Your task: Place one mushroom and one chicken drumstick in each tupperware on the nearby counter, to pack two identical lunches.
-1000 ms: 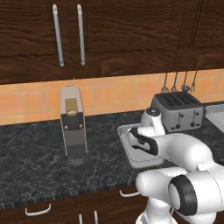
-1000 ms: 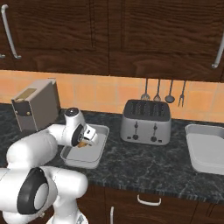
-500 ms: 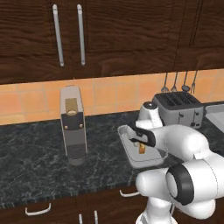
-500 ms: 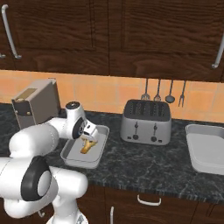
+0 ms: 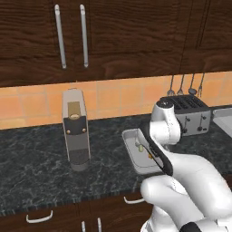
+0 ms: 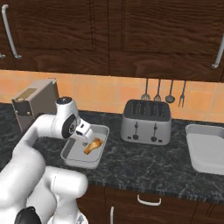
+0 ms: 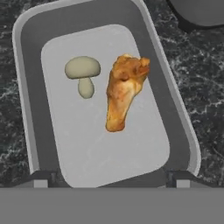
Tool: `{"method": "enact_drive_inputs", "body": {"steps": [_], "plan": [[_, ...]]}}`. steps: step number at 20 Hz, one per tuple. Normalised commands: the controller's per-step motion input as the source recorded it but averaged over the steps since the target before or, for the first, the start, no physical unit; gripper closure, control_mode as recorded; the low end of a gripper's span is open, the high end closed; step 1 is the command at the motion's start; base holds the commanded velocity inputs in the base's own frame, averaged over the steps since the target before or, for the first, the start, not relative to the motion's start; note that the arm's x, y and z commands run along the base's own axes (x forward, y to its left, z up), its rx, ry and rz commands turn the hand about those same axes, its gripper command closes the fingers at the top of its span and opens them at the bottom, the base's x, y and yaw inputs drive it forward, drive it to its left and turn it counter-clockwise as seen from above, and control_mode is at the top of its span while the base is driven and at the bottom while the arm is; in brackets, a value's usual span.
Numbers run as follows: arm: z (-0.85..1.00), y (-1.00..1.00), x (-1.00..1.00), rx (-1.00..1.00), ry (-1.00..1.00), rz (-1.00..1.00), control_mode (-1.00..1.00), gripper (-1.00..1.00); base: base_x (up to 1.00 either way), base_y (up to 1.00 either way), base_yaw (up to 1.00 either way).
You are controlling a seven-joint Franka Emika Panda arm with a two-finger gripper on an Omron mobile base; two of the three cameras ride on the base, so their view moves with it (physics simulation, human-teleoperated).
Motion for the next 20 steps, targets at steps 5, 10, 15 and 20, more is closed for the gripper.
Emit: {"method": "enact_drive_inputs", "body": {"steps": [5,10,15,20], "plan": [[0.64,0.00,-0.98,-0.09,-0.27,0.09,-1.00,-1.00,0.00,0.00,0.00],[0.78,0.00,-0.82,-0.02,-0.54,0.01,-1.00,-1.00,0.00,0.00,0.00],[0.27,-0.03,-0.69,0.00,-0.34,0.05,-1.00,-1.00,0.00,0.00,0.00],[-0.51,-0.25,-0.22,0.00,-0.14,0.07,-1.00,-1.00,0.00,0.00,0.00]]}}
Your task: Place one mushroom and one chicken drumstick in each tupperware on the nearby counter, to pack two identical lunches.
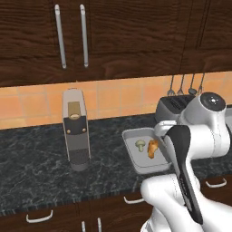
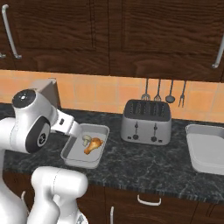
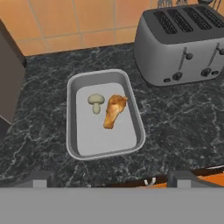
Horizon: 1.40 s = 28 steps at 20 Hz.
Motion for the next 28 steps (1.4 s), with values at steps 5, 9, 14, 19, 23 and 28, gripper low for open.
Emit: {"method": "enact_drive_inputs", "body": {"steps": [5,9,14,19,23,28], "plan": [[-0.39,-0.10,0.00,0.00,-0.03,0.10,-1.00,-1.00,0.00,0.00,0.00],[0.00,0.00,0.00,0.00,0.00,0.00,-1.00,-1.00,0.00,0.00,0.00],[-0.09,0.01,-0.18,0.00,-0.01,0.00,-1.00,-1.00,0.00,0.00,0.00],[-0.01,0.00,-0.12,0.00,-0.01,0.00,1.00,-1.00,-0.59,-0.03,-0.04],[0.00,0.00,0.00,0.00,0.00,0.00,1.00,-1.00,-0.65,-0.31,-0.08],[0.00,0.00,0.00,0.00,0.00,0.00,1.00,-1.00,-0.53,-0.83,-0.09]]}}
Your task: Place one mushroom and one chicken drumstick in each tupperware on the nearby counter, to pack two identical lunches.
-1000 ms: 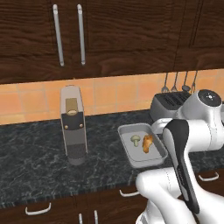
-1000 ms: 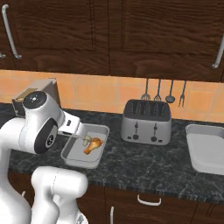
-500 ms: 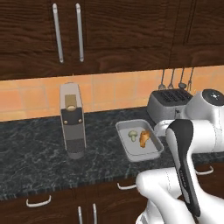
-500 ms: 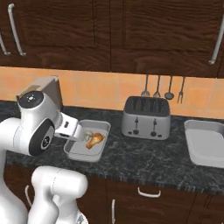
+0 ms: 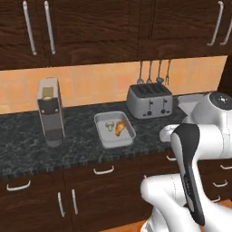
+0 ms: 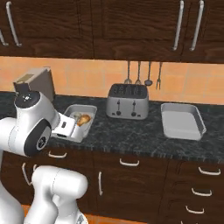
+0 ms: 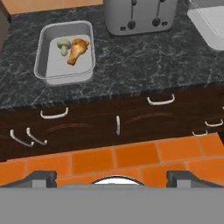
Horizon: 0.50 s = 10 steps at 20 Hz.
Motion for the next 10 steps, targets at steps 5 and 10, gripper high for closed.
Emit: {"method": "enact_drive_inputs", "body": {"steps": [5,10], "plan": [[0.00,0.00,0.00,0.00,0.00,0.00,1.00,-1.00,-0.35,-1.00,-0.09],[0.00,0.00,0.00,0.00,0.00,0.00,1.00,-1.00,-0.14,-1.00,0.00]]}}
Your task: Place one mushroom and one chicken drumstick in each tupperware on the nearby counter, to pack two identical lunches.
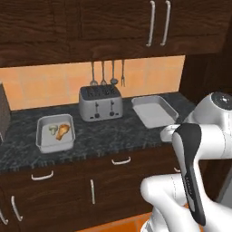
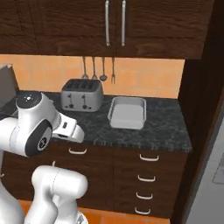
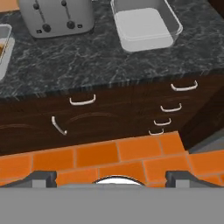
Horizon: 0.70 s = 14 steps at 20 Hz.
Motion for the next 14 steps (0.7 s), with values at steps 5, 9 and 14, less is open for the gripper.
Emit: {"method": "enact_drive_inputs", "body": {"steps": [5,9,14], "plan": [[0.00,0.00,0.00,0.00,0.00,0.00,1.00,-1.00,-0.50,-0.89,-0.02],[0.00,0.00,0.00,0.00,0.00,0.00,1.00,-1.00,-0.81,-0.86,-0.02],[0.00,0.00,0.00,0.00,0.00,0.00,1.00,-1.00,-0.19,-1.00,0.07]]}}
